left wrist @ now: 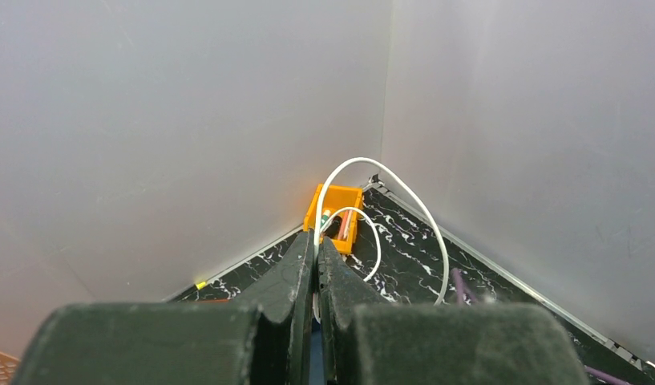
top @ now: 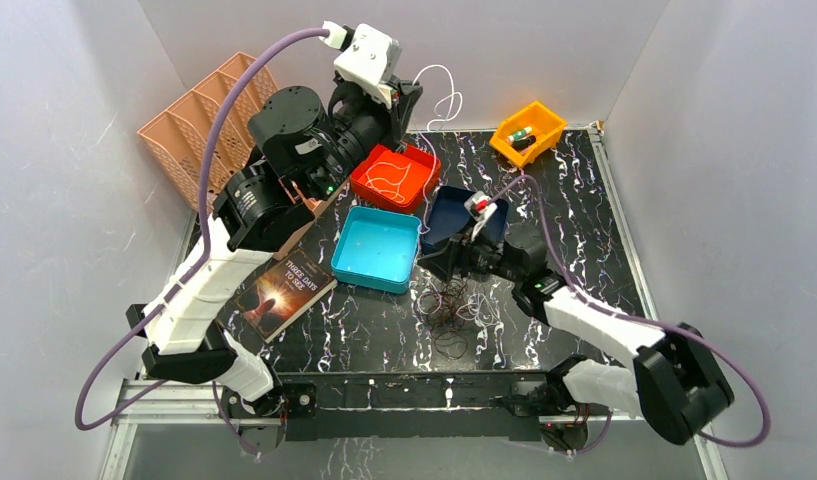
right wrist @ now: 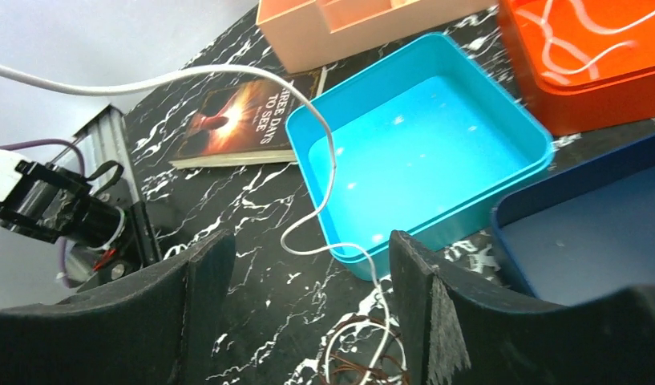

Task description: Untangle the cables

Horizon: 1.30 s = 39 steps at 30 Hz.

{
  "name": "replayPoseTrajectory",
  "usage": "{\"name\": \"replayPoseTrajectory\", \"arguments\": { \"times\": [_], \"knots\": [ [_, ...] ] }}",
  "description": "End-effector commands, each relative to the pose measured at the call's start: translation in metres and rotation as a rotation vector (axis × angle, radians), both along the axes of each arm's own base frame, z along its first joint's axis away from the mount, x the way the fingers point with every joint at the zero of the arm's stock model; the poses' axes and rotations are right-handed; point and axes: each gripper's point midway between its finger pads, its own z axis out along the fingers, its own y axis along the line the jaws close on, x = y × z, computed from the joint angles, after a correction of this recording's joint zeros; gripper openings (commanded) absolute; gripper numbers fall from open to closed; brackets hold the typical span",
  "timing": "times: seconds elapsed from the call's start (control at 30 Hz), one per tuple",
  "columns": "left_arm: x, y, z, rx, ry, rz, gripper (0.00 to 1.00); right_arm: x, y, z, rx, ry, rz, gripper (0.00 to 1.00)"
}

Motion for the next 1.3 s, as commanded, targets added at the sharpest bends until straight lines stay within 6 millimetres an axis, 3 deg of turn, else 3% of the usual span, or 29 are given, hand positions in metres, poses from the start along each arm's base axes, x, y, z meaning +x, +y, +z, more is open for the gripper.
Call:
{"name": "replayPoseTrajectory", "arguments": {
  "times": [0.0,0.23,0.53,0.6,0.73,0.83,0.93,1.0,1.03,1.07,1.27],
  "knots": [
    [-0.011,0.02,0.023,-0.056,-0.043,0.013,0.0,0.0,0.026,0.043,0.186,-0.039,0.047,0.77],
    [-0.012,0.021,0.022,-0.053,-0.041,0.01,0.0,0.003,0.043,0.021,0.296,0.111,-0.01,0.69],
    [-0.016,0.026,0.021,-0.058,-0.038,0.011,0.0,0.021,0.046,-0.006,0.332,0.23,-0.115,0.54],
    [-0.015,0.027,0.019,-0.055,-0.035,0.014,0.0,0.021,0.047,-0.006,0.333,0.229,-0.109,0.48],
    [-0.014,0.027,0.015,-0.048,-0.028,0.021,0.0,0.018,0.046,-0.005,0.335,0.223,-0.102,0.27],
    [-0.014,0.031,0.008,-0.039,-0.017,0.036,0.0,0.016,0.043,0.005,0.339,0.195,-0.104,0.15],
    [-0.013,0.038,-0.002,-0.031,0.004,0.062,0.0,0.014,0.035,0.025,0.328,0.157,-0.122,0.09],
    [-0.008,0.037,-0.021,-0.001,0.035,0.089,0.0,0.014,0.03,0.048,0.311,0.109,-0.138,0.08],
    [-0.011,0.047,-0.022,-0.009,0.037,0.107,0.0,0.015,0.024,0.052,0.28,0.109,-0.165,0.07],
    [-0.01,0.05,-0.03,-0.002,0.048,0.123,0.0,0.016,0.019,0.069,0.283,0.074,-0.185,0.07],
    [-0.006,0.064,-0.075,0.019,0.126,0.203,0.0,0.016,-0.013,0.109,0.124,0.009,-0.304,0.04]
  ]
}}
